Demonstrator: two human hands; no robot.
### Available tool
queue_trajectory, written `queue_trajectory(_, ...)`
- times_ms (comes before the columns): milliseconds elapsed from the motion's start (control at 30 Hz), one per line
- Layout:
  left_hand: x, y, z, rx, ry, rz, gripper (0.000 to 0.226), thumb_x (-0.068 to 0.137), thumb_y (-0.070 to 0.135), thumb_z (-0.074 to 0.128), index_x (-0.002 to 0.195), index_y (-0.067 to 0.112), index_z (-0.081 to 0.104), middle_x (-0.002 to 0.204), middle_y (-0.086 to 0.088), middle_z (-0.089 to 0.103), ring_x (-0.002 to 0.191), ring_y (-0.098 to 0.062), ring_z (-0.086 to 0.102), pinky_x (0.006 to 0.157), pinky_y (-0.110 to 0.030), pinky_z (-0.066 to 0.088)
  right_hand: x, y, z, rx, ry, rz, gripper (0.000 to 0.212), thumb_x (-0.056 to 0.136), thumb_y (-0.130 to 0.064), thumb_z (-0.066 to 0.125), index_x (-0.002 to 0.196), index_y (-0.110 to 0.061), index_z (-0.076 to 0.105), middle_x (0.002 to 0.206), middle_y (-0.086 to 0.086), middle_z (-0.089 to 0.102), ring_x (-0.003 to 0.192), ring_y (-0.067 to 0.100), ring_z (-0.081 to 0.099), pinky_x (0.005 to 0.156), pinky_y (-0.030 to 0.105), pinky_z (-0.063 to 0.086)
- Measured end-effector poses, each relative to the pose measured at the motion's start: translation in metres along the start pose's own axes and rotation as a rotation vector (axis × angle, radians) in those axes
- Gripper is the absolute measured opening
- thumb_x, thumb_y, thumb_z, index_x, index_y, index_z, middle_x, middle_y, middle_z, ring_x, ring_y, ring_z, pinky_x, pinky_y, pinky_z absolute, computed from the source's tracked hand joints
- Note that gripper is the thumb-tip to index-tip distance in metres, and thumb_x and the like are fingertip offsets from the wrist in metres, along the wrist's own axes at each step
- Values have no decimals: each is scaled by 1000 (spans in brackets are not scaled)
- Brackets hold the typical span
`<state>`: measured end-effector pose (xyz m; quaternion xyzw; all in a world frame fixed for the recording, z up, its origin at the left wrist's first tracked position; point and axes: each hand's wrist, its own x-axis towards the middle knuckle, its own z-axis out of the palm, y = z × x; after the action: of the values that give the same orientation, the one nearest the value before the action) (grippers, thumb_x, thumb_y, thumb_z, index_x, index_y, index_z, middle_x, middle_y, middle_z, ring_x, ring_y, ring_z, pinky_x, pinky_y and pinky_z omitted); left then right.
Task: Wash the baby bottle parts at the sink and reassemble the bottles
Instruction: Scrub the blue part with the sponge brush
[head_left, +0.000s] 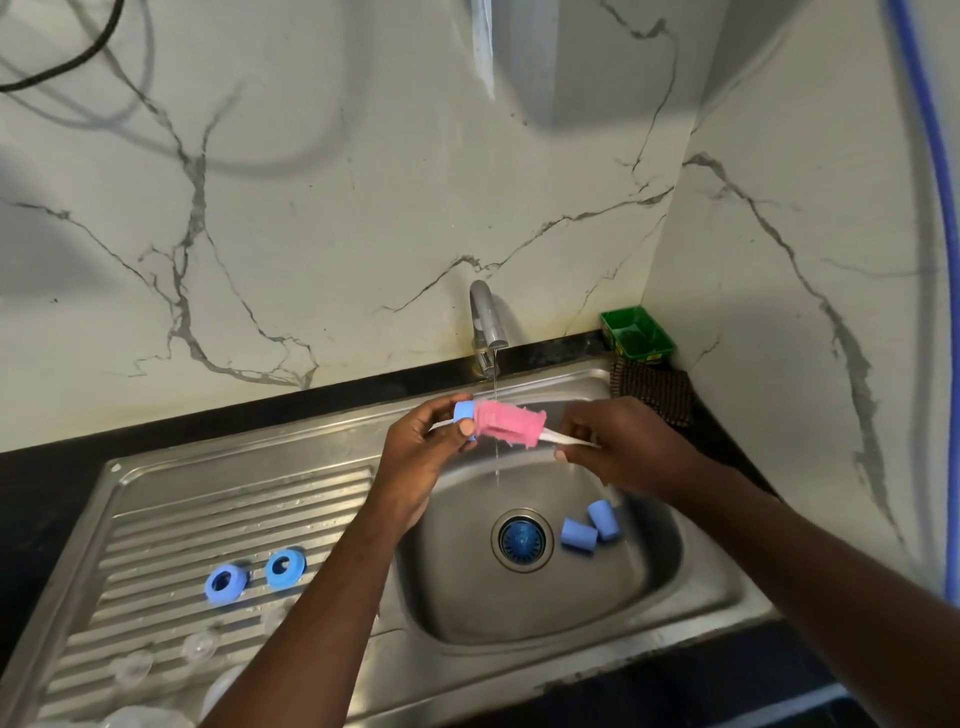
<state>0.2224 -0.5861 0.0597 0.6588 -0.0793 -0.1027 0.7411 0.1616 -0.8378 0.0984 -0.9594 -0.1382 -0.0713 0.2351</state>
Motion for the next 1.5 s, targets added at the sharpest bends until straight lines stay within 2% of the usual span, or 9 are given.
queue_trajectory(167, 0, 3, 8, -2, -43, -4, 53, 74, 20, 78, 124, 11, 67, 117, -3, 73, 107, -25, 71, 91, -42, 57, 1, 1, 4, -126, -23, 126, 25, 95, -41, 58, 84, -19, 62, 70, -5, 55, 71, 20, 59, 64, 40, 51)
queue_trajectory(267, -1, 2, 11, 9, -50, -3, 52, 72, 20, 80, 123, 15, 67, 117, -2, 74, 111, -25, 69, 92, -40, 57, -2, 3, 2, 14, -29, 107, 17, 85, -33, 73, 88, -22, 60, 74, -5, 63, 72, 18, 62, 66, 36, 51)
queue_trajectory(333, -1, 3, 14, 12, -42, -5, 47, 75, 17, 79, 121, 17, 68, 116, -1, 74, 111, -22, 69, 93, -41, 57, -5, 4, -3, 57, -39, 95, 31, 77, -27, 82, 90, -27, 53, 75, -10, 59, 69, 13, 58, 64, 32, 46)
queue_trajectory(600, 1, 7, 22, 30, -83, -3, 57, 69, 16, 82, 124, 19, 66, 121, -1, 72, 112, -22, 68, 91, -37, 57, -10, 13, -10, -27, -10, 58, 13, 92, -38, 60, 86, -27, 60, 71, -5, 60, 70, 21, 61, 64, 40, 51)
queue_trajectory(800, 3, 6, 29, 48, -33, 22, 45, 79, -2, 78, 119, 15, 66, 121, -4, 71, 113, -26, 68, 97, -48, 54, -17, 11, -23, 127, 9, 79, 29, 76, -21, 84, 85, -27, 57, 69, -13, 57, 60, -1, 57, 53, 13, 38)
queue_trajectory(1000, 0, 11, 37, 80, -35, 48, 51, 71, 7, 83, 120, 10, 65, 118, -8, 72, 114, -26, 67, 96, -41, 55, -16, 18, -15, 55, 14, 124, 19, 91, -32, 64, 76, -26, 56, 62, -8, 57, 64, 16, 56, 65, 38, 50)
queue_trajectory(1167, -2, 7, 46, 83, -14, 10, 49, 76, 1, 81, 121, 13, 66, 119, -5, 72, 115, -23, 67, 99, -45, 54, -21, 15, -16, 156, -2, 139, 34, 75, -29, 83, 94, -25, 55, 72, -9, 59, 72, 16, 61, 68, 34, 48)
queue_trajectory(1367, -8, 7, 52, 97, -16, -20, 46, 80, 0, 78, 120, 18, 68, 118, 0, 73, 114, -20, 67, 97, -45, 55, -25, 29, -11, 17, -4, 53, 11, 92, -34, 61, 88, -24, 61, 72, -5, 61, 73, 22, 62, 65, 39, 51)
queue_trajectory(1500, -10, 8, 57, 13, -1, -49, 44, 81, -4, 74, 119, 18, 68, 117, -2, 73, 116, -25, 67, 97, -46, 55, -25, 31, -13, 215, 63, 99, 18, 82, -22, 77, 92, -23, 62, 73, -5, 61, 69, 17, 59, 67, 38, 51)
